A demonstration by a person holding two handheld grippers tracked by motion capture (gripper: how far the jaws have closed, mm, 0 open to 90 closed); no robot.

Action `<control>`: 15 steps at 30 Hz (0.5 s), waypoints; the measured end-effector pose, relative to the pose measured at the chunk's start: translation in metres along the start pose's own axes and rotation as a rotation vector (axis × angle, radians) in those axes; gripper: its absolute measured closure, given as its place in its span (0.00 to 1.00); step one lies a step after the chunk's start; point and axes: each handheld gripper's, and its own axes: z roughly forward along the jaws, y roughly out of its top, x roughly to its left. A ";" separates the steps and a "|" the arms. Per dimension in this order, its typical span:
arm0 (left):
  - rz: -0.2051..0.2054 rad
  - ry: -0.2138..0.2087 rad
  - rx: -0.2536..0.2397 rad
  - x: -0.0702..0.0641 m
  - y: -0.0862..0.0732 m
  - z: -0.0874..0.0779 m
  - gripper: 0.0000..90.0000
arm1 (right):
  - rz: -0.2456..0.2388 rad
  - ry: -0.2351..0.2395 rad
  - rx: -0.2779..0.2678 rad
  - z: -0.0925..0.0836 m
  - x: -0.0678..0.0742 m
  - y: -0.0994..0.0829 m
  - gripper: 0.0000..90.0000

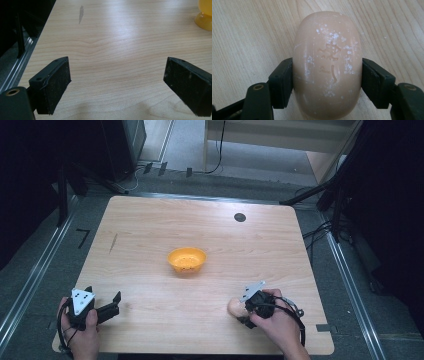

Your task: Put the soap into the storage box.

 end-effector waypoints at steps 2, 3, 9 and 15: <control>0.001 0.000 0.001 0.000 0.000 0.000 0.08 | 0.009 -0.001 0.001 0.000 0.000 0.000 0.37; 0.001 0.000 0.001 0.000 0.000 0.000 0.08 | 0.010 -0.001 0.001 0.000 0.000 0.000 0.37; 0.001 -0.001 0.002 0.000 0.000 0.000 0.08 | 0.002 0.006 -0.002 0.000 -0.002 0.001 0.37; 0.002 -0.001 0.004 0.000 0.000 0.000 0.08 | -0.004 0.007 -0.007 -0.007 -0.004 0.005 0.37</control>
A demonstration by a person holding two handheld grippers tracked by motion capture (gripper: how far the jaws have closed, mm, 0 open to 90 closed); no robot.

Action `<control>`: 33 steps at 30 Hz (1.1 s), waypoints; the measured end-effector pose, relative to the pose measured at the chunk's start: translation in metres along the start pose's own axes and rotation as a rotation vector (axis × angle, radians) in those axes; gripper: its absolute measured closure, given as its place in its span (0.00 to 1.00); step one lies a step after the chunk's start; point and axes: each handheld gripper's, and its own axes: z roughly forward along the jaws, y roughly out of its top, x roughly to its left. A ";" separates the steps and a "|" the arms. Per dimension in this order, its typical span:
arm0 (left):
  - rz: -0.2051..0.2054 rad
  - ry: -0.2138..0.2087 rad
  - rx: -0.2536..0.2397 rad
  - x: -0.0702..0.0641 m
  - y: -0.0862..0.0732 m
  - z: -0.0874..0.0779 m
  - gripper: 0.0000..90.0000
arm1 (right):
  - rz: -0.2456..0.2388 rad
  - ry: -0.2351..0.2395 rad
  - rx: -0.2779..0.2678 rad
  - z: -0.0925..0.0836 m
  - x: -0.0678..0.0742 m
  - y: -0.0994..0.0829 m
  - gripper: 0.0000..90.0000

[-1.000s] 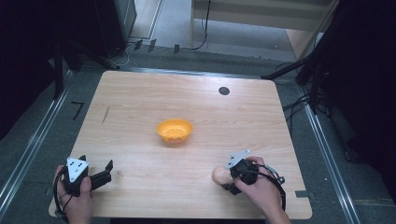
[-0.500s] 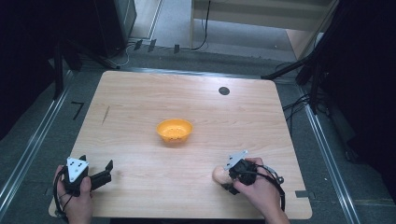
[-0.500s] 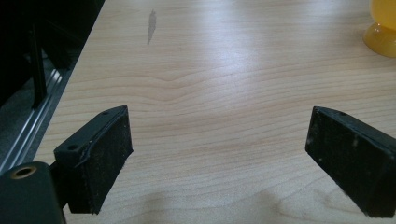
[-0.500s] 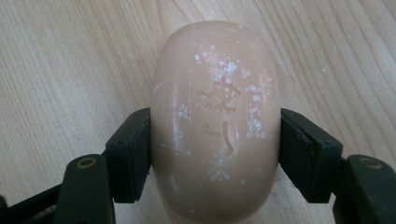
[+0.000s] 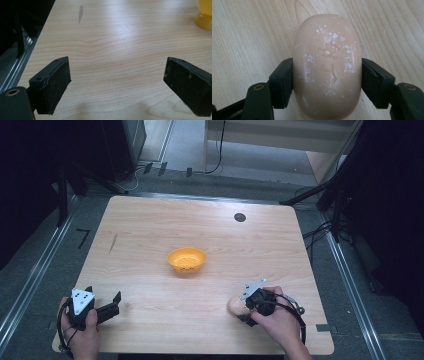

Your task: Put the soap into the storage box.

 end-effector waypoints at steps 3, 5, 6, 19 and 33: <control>0.000 -0.002 -0.002 0.000 0.000 0.000 0.08 | -0.008 0.001 -0.008 -0.005 -0.002 0.002 0.37; -0.001 -0.003 -0.002 0.000 0.000 0.000 0.08 | -0.012 0.003 -0.012 -0.007 -0.003 0.003 0.37; 0.000 -0.002 -0.001 0.000 0.000 0.000 0.08 | -0.019 0.005 -0.015 -0.008 -0.004 0.004 0.37; -0.001 -0.003 0.000 0.000 0.000 0.000 0.08 | -0.057 0.014 -0.005 -0.018 -0.011 0.015 0.38; 0.000 -0.005 -0.001 0.000 0.000 0.000 0.08 | -0.076 0.015 -0.021 -0.030 -0.023 0.026 0.38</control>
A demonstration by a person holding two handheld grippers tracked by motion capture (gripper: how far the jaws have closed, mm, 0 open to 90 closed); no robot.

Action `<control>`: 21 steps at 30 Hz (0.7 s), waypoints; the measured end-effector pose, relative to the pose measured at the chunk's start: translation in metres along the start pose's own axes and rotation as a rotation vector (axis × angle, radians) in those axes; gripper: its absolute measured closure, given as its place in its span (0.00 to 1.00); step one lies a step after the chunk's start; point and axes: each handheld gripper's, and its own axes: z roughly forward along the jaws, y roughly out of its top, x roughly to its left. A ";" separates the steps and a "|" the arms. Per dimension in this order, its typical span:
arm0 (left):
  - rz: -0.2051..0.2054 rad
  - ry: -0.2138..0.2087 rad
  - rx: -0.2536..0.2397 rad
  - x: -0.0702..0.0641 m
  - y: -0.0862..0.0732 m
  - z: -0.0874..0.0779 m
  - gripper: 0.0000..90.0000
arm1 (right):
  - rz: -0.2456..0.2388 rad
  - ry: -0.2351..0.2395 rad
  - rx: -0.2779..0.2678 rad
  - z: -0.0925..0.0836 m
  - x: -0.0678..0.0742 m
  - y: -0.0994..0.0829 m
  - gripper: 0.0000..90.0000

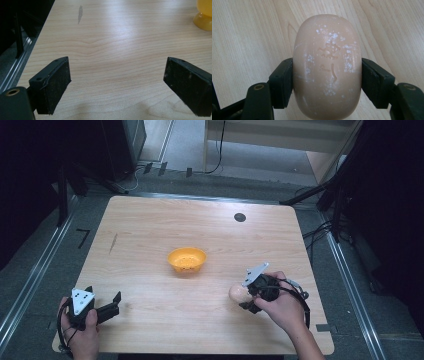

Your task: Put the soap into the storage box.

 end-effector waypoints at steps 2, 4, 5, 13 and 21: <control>0.000 0.000 0.000 0.000 0.000 0.000 0.08 | 0.001 -0.003 -0.001 0.000 -0.001 0.001 0.38; 0.000 0.000 0.000 0.000 0.000 0.000 0.08 | -0.008 -0.004 0.006 -0.001 -0.003 0.003 0.38; 0.000 -0.001 0.000 0.000 0.000 0.000 0.08 | -0.012 0.000 0.005 -0.001 -0.004 0.004 0.38; 0.000 -0.002 0.000 0.000 0.000 0.000 0.08 | -0.026 -0.001 -0.001 -0.004 -0.011 0.011 0.38; 0.000 -0.002 0.000 0.000 0.000 0.000 0.08 | -0.051 0.005 -0.009 -0.006 -0.018 0.021 0.38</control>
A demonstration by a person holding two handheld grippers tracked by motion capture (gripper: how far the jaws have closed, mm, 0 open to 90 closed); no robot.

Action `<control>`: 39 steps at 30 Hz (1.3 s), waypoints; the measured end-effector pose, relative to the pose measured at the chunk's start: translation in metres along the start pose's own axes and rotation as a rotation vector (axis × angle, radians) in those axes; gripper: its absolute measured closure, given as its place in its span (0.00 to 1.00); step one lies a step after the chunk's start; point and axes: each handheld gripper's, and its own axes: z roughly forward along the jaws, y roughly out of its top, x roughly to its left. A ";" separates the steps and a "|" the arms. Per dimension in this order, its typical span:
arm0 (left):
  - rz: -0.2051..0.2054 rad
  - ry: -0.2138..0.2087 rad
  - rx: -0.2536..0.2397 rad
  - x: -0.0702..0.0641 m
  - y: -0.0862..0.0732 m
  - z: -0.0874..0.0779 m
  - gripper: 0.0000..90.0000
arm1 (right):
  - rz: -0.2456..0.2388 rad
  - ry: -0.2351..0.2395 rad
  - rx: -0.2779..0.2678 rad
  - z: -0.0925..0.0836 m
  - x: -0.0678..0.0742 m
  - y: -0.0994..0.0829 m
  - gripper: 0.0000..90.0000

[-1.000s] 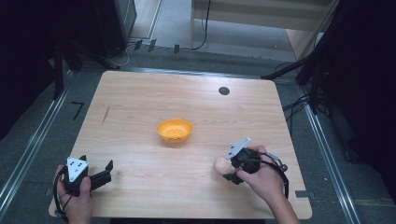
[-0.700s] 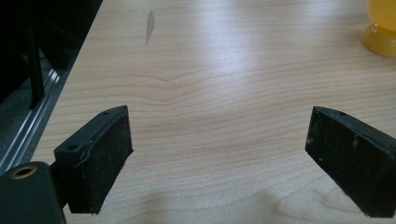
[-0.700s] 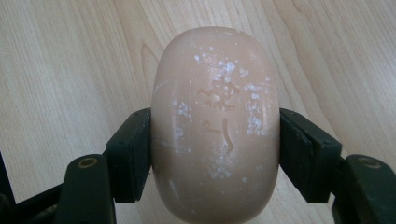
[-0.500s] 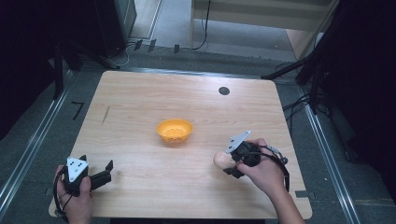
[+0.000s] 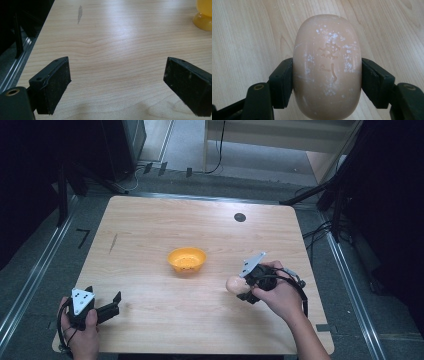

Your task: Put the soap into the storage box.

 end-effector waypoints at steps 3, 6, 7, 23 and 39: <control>0.000 0.000 -0.001 0.000 0.000 0.000 0.08 | -0.005 0.002 -0.004 0.000 -0.002 0.004 0.38; -0.001 -0.002 -0.002 0.000 0.000 0.000 0.08 | -0.010 0.003 -0.010 0.001 -0.004 0.008 0.38; -0.001 -0.002 -0.002 0.000 0.000 0.000 0.08 | -0.015 0.002 -0.008 0.000 -0.004 0.009 0.38; 0.004 -0.003 -0.004 0.000 0.000 0.000 0.08 | -0.057 0.018 -0.035 0.004 -0.017 0.027 0.38; -0.003 -0.011 0.003 0.000 0.000 0.000 0.08 | -0.110 0.095 -0.021 0.022 -0.030 0.061 0.38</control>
